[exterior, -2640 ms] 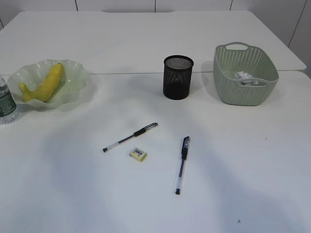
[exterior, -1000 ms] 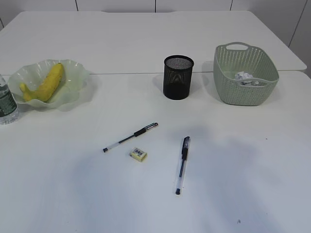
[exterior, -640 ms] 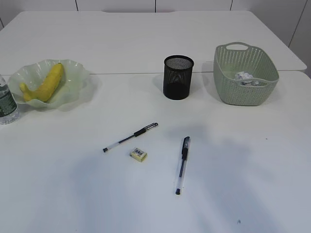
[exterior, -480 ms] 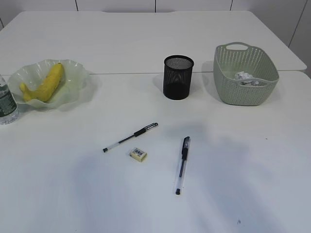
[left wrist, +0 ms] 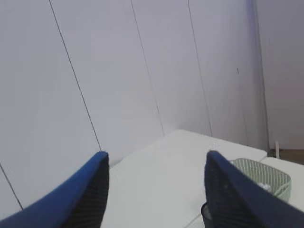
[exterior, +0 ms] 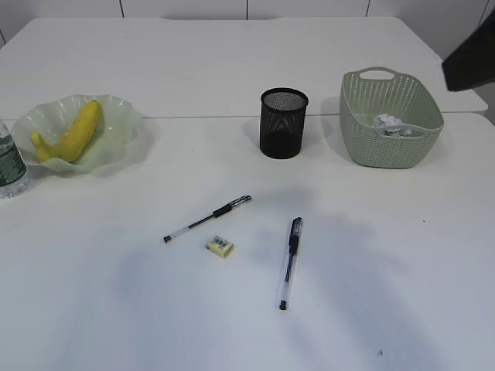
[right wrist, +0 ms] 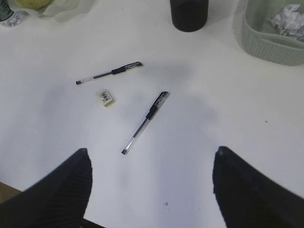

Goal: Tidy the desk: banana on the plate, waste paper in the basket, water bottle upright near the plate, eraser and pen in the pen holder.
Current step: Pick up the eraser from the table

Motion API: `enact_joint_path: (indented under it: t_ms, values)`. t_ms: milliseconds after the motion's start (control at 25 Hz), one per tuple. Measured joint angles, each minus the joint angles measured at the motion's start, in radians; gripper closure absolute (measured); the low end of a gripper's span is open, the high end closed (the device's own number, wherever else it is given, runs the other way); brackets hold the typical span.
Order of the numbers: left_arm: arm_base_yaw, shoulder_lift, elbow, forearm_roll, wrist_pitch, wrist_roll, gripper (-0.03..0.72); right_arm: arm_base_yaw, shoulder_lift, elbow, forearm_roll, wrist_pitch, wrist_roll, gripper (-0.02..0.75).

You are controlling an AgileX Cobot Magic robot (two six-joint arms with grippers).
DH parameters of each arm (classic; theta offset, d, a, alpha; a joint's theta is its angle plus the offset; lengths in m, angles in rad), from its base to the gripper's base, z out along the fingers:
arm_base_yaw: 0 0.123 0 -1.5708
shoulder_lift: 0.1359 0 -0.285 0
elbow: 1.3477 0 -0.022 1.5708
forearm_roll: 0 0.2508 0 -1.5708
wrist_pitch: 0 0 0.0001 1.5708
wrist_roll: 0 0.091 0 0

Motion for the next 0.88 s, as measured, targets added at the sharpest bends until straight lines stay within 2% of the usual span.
enact_joint_path:
  t_ms: [240, 440, 880]
  values:
    - [-0.024, 0.000, 0.000, 0.103, -0.056, -0.052, 0.245, 0.000, 0.138, 0.000, 0.094, 0.020, -0.054, 0.151]
    - [-0.024, 0.000, 0.000, 0.110, -0.063, -0.059, 0.245, 0.000, 0.245, 0.000, 0.205, 0.036, -0.178, 0.151]
    - [-0.026, 0.000, 0.000, 0.112, -0.065, -0.067, 0.245, 0.000, 0.442, 0.000, 0.332, -0.006, -0.335, 0.151]
